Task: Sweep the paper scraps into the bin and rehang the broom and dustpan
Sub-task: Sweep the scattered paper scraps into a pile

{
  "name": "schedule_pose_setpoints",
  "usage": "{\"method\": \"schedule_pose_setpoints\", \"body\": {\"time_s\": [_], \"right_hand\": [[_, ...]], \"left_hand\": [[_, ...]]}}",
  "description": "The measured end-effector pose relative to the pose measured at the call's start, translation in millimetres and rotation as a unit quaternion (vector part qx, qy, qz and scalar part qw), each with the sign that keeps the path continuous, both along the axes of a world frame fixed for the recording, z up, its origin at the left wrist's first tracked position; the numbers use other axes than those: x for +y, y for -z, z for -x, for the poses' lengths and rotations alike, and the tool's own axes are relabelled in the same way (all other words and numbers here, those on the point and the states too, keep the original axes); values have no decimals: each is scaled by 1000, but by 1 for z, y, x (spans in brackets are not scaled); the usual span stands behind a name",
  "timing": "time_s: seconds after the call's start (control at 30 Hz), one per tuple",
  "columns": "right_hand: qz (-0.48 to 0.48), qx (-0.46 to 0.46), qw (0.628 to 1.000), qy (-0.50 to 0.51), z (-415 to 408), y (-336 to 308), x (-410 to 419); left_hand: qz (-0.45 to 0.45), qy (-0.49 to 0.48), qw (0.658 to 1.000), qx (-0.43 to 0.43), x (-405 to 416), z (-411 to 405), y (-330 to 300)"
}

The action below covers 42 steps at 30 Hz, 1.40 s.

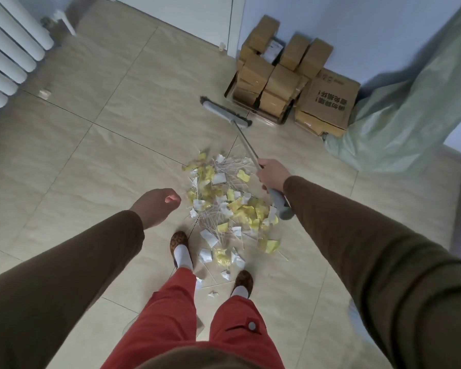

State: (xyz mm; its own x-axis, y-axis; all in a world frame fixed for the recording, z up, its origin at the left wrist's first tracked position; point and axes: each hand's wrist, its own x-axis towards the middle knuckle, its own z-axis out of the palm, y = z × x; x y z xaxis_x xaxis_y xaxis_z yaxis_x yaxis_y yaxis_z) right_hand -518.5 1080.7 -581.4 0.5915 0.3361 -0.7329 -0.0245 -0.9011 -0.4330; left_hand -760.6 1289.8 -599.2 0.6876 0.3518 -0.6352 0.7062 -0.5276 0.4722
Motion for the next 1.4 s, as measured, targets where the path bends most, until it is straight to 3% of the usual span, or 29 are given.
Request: {"method": "schedule_pose_setpoints", "body": {"time_s": [0.1, 0.2, 0.33, 0.47, 0.67, 0.83, 1.13, 1.23, 1.4], "right_hand": [[83, -34, 993, -80, -7, 33, -17], [93, -25, 991, -98, 15, 43, -65], [82, 28, 993, -80, 70, 23, -157], [39, 108, 993, 23, 107, -22, -238], [-7, 90, 995, 43, 141, -76, -312], [-42, 43, 998, 14, 115, -76, -261], [4, -4, 988, -154, 58, 24, -80], [34, -3, 974, -222, 79, 37, -77], [111, -12, 924, -366, 105, 32, -149]], "left_hand": [[-6, 2, 1000, 3, -13, 6, 9], [-11, 0, 1000, 14, -32, 13, 14], [-6, 5, 1000, 20, -68, 16, 13], [4, 10, 1000, 14, -111, 12, 6], [6, 22, 1000, -1, -163, 11, -12], [3, -3, 1000, 10, -171, 29, -27], [-7, -55, 998, 12, -158, 68, -12], [3, -69, 997, 23, -158, 90, -4], [26, -77, 996, 34, -156, 131, 3]]}}
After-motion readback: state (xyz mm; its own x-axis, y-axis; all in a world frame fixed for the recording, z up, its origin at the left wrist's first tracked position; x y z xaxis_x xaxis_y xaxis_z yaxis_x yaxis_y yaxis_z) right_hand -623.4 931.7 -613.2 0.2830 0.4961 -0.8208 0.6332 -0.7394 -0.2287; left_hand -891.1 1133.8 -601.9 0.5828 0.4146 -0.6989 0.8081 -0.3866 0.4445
